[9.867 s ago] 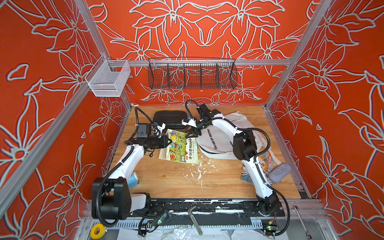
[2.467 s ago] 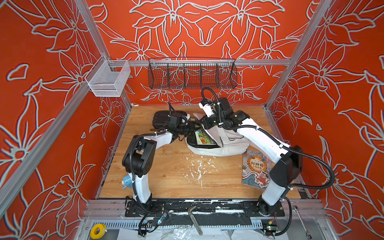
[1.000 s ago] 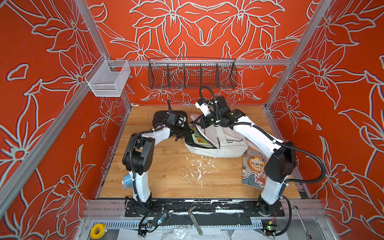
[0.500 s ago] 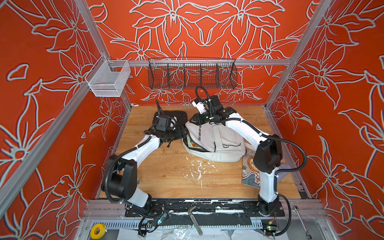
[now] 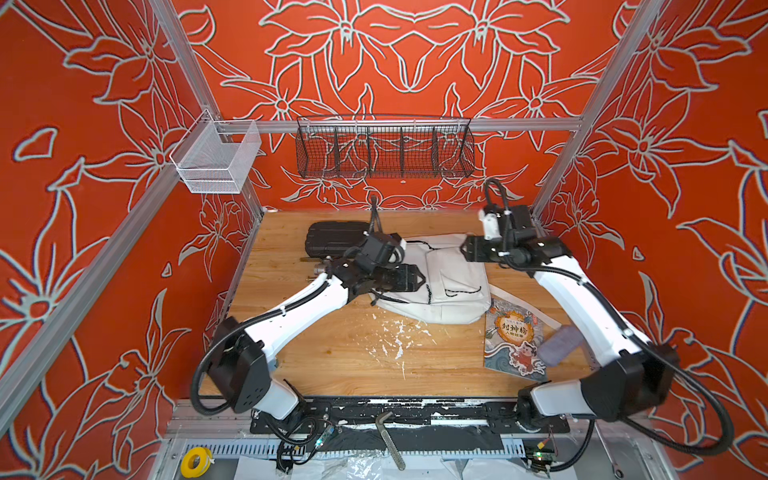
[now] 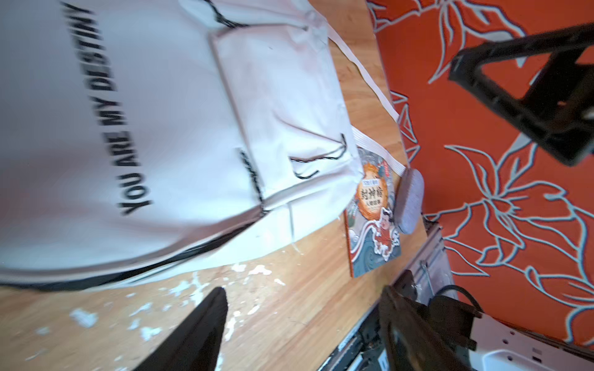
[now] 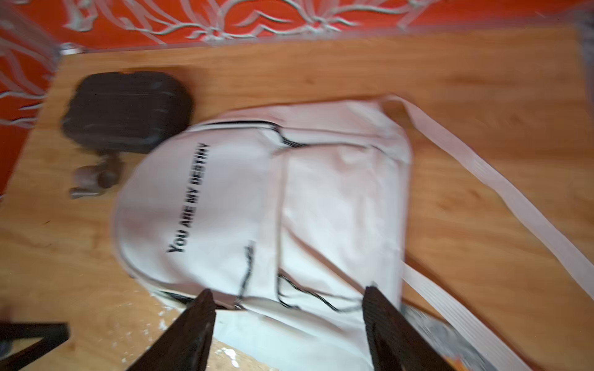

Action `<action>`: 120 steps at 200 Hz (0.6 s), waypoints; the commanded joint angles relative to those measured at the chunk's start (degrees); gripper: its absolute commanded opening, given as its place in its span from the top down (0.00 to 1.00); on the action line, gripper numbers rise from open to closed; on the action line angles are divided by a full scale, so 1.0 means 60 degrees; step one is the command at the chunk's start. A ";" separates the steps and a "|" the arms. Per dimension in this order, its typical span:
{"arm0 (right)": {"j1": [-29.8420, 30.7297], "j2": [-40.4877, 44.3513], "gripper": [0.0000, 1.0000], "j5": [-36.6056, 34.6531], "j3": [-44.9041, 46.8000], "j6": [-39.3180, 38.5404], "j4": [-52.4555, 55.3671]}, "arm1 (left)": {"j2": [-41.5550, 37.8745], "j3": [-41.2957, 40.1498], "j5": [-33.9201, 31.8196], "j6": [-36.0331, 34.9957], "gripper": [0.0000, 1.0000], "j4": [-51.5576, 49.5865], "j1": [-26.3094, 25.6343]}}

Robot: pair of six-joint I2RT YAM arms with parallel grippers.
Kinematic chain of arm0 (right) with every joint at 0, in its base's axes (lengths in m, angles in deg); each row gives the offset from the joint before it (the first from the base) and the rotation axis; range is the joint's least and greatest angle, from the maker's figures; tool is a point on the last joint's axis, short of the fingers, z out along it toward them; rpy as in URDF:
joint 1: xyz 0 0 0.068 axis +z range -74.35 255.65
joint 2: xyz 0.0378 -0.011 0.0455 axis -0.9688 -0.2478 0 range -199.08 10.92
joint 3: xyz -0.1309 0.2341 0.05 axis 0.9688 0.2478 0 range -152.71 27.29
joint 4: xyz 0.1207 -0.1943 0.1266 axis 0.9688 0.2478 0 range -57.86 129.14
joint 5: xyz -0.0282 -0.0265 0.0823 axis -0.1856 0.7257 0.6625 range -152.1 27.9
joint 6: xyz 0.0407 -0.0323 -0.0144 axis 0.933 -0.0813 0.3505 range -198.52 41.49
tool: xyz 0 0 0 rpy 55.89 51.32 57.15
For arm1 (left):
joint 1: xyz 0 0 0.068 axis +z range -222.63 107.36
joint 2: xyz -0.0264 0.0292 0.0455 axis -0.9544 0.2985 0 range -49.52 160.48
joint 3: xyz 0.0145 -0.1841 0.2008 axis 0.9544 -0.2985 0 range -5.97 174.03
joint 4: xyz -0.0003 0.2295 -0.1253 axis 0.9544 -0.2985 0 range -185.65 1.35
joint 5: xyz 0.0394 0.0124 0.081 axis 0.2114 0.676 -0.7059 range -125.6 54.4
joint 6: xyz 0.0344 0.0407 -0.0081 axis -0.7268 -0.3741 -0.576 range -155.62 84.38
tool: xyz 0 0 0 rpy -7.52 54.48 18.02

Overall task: Pack books, pencil case, and school supplies into a backpack
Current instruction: Pick up the book from the bottom-right of the table.

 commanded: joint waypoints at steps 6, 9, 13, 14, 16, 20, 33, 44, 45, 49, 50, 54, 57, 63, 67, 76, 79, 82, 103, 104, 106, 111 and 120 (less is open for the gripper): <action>-0.1145 0.0503 0.28 -0.0119 0.1901 0.0724 0.0781 | 0.1791 0.1656 0.0787 0.0795 0.27 -0.0602 -0.1106; -0.1336 0.0569 0.29 -0.0045 0.2076 0.0775 0.0761 | 0.1980 0.1901 0.0894 0.0782 0.28 -0.0677 -0.1204; -0.1601 0.0612 0.30 0.0079 0.2249 0.0831 0.0739 | 0.2272 0.2240 0.0992 0.0780 0.28 -0.0820 -0.1331; -0.1676 0.0617 0.30 0.0111 0.2292 0.0839 0.0738 | 0.2350 0.2327 0.1023 0.0780 0.28 -0.0858 -0.1365; -0.1775 0.0632 0.31 0.0183 0.2406 0.0867 0.0759 | 0.2508 0.2480 0.1094 0.0780 0.29 -0.0904 -0.1417; -0.2074 0.0666 0.32 0.0314 0.2551 0.0899 0.0779 | 0.2791 0.2809 0.1249 0.0749 0.29 -0.0987 -0.1524; -0.2785 0.0693 0.32 0.0505 0.2876 0.0891 0.0756 | 0.3676 0.3855 0.1520 0.0685 0.30 -0.1274 -0.1849; -0.3341 0.0627 0.32 0.0841 0.3133 0.0815 0.0508 | 0.4372 0.4637 0.1855 0.0608 0.30 -0.1418 -0.2058; -0.3388 0.0610 0.32 0.0887 0.3152 0.0816 0.0483 | 0.4440 0.4734 0.1887 0.0613 0.30 -0.1435 -0.2073; -0.3582 0.0553 0.32 0.1066 0.3209 0.0830 0.0460 | 0.4712 0.5064 0.1999 0.0600 0.30 -0.1543 -0.2139; -0.3633 0.0529 0.32 0.1110 0.3212 0.0824 0.0459 | 0.4771 0.5138 0.2025 0.0587 0.30 -0.1586 -0.2158; -0.3803 0.0451 0.31 0.1286 0.3215 0.0800 0.0459 | 0.5045 0.5485 0.2130 0.0563 0.29 -0.1769 -0.2209; -0.3902 0.0393 0.30 0.1386 0.3204 0.0779 0.0468 | 0.5259 0.5758 0.2223 0.0536 0.29 -0.1909 -0.2250; -0.4041 0.0282 0.29 0.1505 0.3172 0.0707 0.0459 | 0.5645 0.6255 0.2446 0.0471 0.28 -0.2189 -0.2320; -0.4141 0.0189 0.28 0.1533 0.3151 0.0661 0.0438 | 0.5896 0.6538 0.2556 0.0449 0.28 -0.2338 -0.2372; -0.4332 -0.0025 0.27 0.1555 0.3138 0.0604 0.0403 | 0.6345 0.6965 0.2672 0.0519 0.27 -0.2556 -0.2452; -0.4391 -0.0094 0.27 0.1579 0.3126 0.0599 0.0397 | 0.6456 0.7038 0.2778 0.0557 0.26 -0.2535 -0.2465; -0.4477 -0.0170 0.27 0.1624 0.3116 0.0594 0.0400 | 0.6571 0.7084 0.2906 0.0603 0.26 -0.2484 -0.2472; -0.4843 -0.0560 0.25 0.1789 0.3039 0.0525 0.0350 | 0.7143 0.7310 0.3119 0.0979 0.24 -0.2625 -0.2469; -0.4864 -0.0577 0.25 0.1801 0.3031 0.0532 0.0339 | 0.7166 0.7308 0.3119 0.0989 0.24 -0.2639 -0.2469; -0.4887 -0.0600 0.25 0.1810 0.3033 0.0523 0.0341 | 0.7206 0.7325 0.3108 0.1008 0.23 -0.2675 -0.2469; -0.4965 -0.0656 0.25 0.1852 0.3041 0.0525 0.0293 | 0.7307 0.7378 0.3092 0.1039 0.23 -0.2745 -0.2473; -0.5113 -0.0770 0.25 0.1884 0.3055 0.0504 0.0198 | 0.7493 0.7448 0.3051 0.1134 0.21 -0.2797 -0.2470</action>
